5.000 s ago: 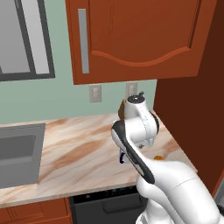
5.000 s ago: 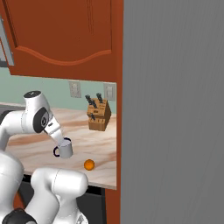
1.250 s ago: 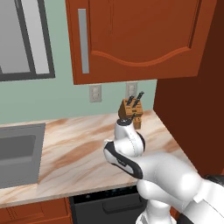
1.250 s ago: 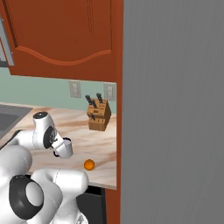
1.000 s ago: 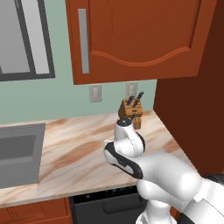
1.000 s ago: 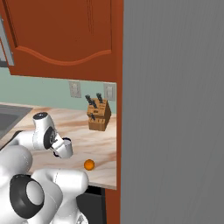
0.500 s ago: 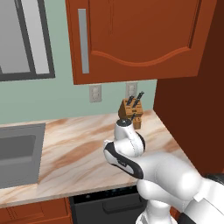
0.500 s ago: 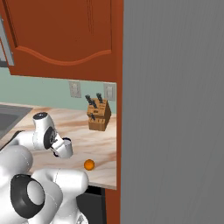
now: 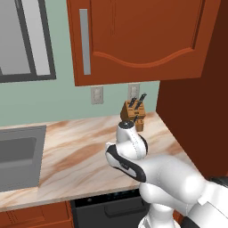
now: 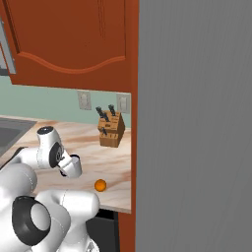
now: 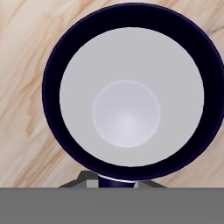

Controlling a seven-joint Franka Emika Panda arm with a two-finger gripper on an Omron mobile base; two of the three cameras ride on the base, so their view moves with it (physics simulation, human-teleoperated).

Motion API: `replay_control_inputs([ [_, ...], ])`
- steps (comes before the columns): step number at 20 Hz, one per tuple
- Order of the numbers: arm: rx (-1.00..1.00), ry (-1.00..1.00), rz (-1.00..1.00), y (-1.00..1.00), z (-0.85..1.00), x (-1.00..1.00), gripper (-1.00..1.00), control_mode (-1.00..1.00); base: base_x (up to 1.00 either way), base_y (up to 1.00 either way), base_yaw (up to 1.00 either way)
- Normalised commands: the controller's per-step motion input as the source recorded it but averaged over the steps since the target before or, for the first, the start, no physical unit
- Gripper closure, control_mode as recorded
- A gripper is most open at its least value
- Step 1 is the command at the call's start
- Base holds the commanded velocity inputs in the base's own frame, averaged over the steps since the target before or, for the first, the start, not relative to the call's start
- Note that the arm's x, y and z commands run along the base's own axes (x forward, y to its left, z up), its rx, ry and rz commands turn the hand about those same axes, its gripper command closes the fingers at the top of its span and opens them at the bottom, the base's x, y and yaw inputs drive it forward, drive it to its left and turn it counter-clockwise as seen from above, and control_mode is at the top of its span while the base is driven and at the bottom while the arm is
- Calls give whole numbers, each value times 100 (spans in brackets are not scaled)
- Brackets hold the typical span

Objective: Pick the mug from the counter and place it inside the microwave. Then close the microwave.

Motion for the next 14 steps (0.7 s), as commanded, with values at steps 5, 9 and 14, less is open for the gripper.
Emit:
replay_control_inputs([
  [5, 0, 0, 2, -1, 20, -1, 100, -100, 0, 0, 0],
  [9, 1, 0, 9, -10, 73, -9, 100, -100, 0, 0, 0],
  [14, 1, 0, 12, -17, 85, -19, 100, -100, 0, 0, 0],
])
